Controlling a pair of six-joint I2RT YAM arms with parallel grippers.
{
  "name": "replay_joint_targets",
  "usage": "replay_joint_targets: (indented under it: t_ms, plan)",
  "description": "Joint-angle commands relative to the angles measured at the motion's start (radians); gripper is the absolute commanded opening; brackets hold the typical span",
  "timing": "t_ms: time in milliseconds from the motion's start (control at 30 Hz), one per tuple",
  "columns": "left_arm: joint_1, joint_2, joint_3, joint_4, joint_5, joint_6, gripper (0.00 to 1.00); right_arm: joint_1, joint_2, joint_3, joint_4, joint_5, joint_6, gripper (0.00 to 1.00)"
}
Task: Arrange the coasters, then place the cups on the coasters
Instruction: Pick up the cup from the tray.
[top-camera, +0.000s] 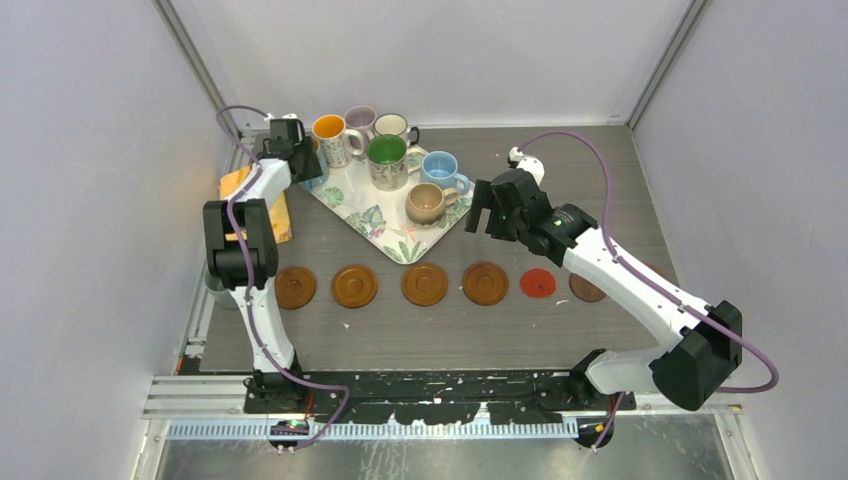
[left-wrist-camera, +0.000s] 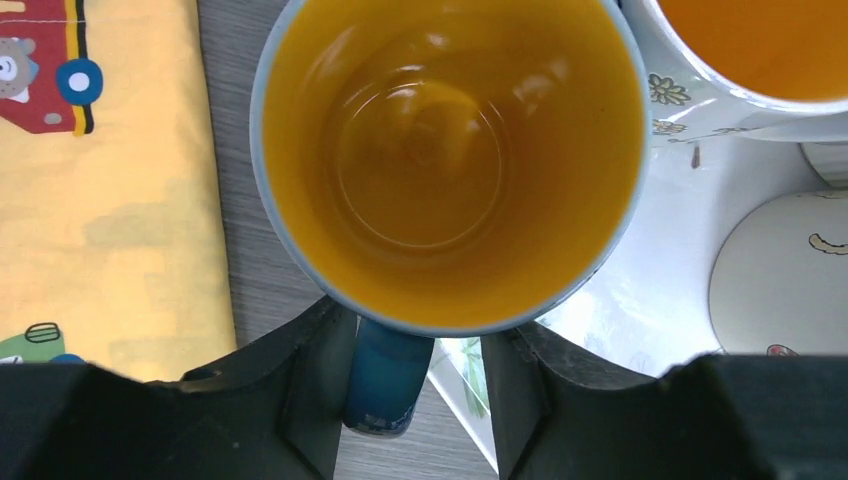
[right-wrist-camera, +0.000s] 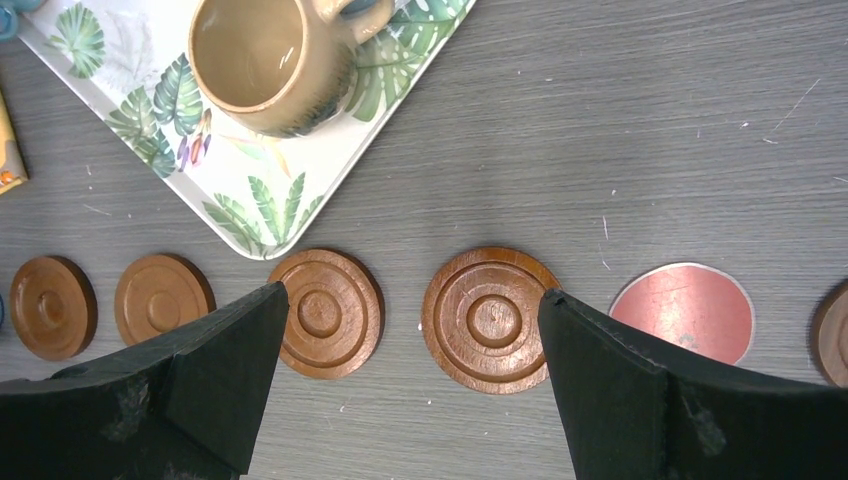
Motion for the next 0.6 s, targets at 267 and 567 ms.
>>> replay_joint_targets:
  t_ms: [267,567]
  plan:
    - [-0.069,0.026,0.046,0.001,-0.04,-0.011,0.42,-0.002,0.002,0.024,0.047,0.012,0.0,1.0]
    - [-0.074,0.071,0.084,-0.044,-0.106,-0.058,0.36,-0.002,0.026,0.038,0.055,0.001,-0.01,1.0]
